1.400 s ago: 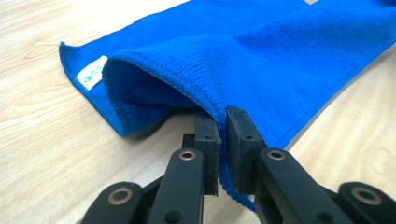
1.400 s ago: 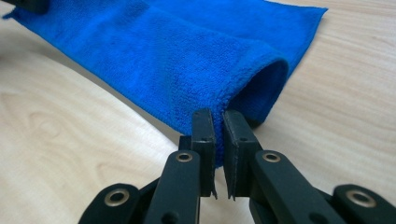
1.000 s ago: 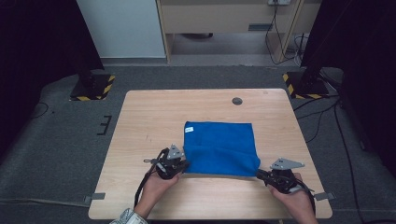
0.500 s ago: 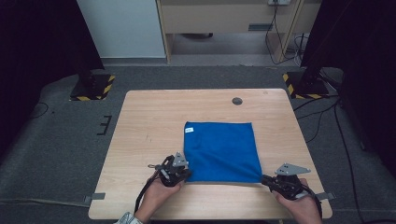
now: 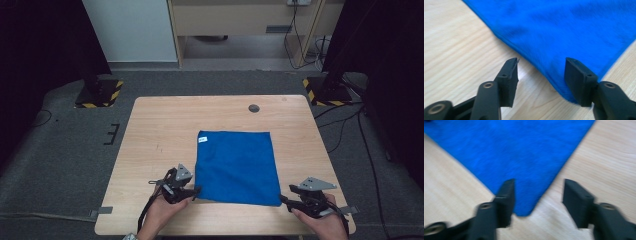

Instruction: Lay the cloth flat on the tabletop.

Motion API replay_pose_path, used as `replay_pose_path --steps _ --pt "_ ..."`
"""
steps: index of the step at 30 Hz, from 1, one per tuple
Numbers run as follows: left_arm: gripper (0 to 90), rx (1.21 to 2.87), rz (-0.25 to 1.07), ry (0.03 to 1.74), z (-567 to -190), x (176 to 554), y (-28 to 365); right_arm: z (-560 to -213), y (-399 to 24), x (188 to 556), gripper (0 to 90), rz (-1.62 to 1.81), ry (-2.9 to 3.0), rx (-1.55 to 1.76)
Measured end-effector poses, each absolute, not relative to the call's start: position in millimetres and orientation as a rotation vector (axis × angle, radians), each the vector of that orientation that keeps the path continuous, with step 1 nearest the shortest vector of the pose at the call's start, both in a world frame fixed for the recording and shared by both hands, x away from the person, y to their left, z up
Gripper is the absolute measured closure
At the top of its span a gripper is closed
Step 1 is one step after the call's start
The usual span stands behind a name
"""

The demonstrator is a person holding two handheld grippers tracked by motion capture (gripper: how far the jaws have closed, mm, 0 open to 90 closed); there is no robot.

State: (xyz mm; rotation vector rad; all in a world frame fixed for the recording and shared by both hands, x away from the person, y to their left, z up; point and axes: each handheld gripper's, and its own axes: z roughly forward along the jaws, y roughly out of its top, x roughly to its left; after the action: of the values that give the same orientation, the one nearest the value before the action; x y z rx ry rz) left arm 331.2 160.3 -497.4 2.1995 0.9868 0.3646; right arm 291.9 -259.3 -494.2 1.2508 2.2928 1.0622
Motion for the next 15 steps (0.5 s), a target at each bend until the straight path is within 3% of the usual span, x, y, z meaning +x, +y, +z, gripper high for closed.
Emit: replay_pose_path --steps 4,15 --pt "31.9 2.155 0.408 1.000 -494.7 333.5 164.5 -499.7 -256.8 300.0 30.9 1.014 2.268 1.245" --pt "31.2 2.302 0.399 0.964 -519.6 345.8 147.5 -525.0 -242.5 324.7 23.5 0.849 2.328 1.206"
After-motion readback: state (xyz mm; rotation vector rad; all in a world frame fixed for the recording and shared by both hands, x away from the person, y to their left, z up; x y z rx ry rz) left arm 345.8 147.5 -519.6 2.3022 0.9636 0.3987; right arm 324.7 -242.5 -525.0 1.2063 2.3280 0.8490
